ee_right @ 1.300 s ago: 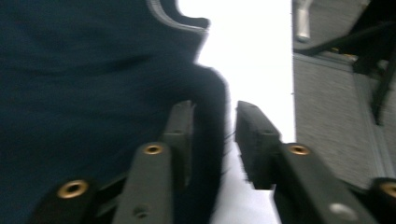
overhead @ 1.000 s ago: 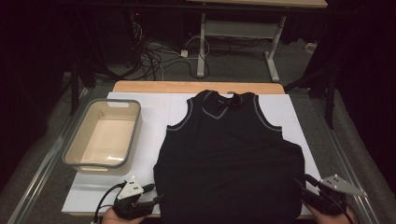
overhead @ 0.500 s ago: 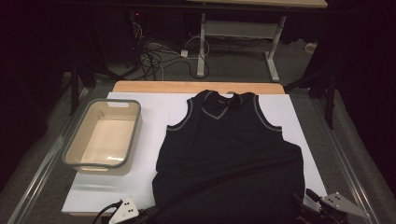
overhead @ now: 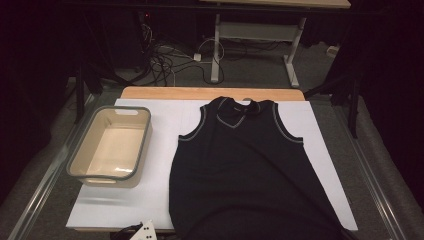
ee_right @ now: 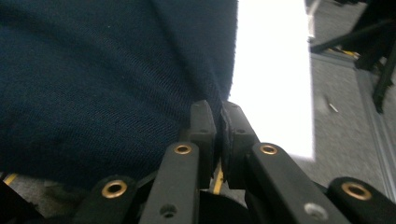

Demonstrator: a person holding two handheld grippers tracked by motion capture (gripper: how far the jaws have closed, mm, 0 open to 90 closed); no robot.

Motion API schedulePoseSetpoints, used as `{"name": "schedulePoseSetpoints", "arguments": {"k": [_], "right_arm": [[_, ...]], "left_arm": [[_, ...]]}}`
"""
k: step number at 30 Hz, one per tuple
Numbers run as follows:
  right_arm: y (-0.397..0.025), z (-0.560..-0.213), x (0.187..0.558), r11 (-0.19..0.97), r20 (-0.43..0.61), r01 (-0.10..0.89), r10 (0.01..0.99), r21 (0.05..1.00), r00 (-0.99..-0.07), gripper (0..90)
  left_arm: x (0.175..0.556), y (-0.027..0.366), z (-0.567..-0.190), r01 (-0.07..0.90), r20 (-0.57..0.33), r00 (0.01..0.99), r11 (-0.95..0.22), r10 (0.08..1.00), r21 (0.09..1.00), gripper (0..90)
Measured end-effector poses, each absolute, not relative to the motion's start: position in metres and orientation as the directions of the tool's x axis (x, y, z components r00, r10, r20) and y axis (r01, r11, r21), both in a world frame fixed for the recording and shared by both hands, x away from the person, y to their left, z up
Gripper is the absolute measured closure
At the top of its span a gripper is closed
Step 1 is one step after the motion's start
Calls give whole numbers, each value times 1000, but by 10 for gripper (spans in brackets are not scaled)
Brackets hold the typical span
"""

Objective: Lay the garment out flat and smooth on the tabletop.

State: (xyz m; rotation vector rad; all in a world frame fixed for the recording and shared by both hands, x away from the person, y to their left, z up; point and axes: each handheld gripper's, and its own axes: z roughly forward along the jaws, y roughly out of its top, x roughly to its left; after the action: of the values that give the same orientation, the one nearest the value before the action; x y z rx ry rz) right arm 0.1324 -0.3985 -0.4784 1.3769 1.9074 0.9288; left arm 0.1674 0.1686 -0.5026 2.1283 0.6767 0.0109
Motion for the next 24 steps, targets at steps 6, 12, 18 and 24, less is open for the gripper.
{"name": "schedulePoseSetpoints", "arguments": {"k": [6, 12, 18, 24], "right_arm": [[-397, -483, 134, 198, -28, 549, 953, 812, -302, 722], [-395, -480, 144, 180, -9, 530, 951, 828, -308, 592], [-392, -479, 154, 182, -5, 520, 946, 835, -325, 580], [-387, -480, 162, 197, -7, 518, 939, 832, -345, 570]], "left_arm": [[176, 175, -503, 500, -273, 825, -414, 495, 761, 544], [215, 190, -492, 486, -171, 738, -338, 653, 806, 407], [270, 185, -493, 567, -130, 633, -343, 763, 749, 409], [302, 178, -495, 630, -162, 592, -327, 790, 705, 488]]}}
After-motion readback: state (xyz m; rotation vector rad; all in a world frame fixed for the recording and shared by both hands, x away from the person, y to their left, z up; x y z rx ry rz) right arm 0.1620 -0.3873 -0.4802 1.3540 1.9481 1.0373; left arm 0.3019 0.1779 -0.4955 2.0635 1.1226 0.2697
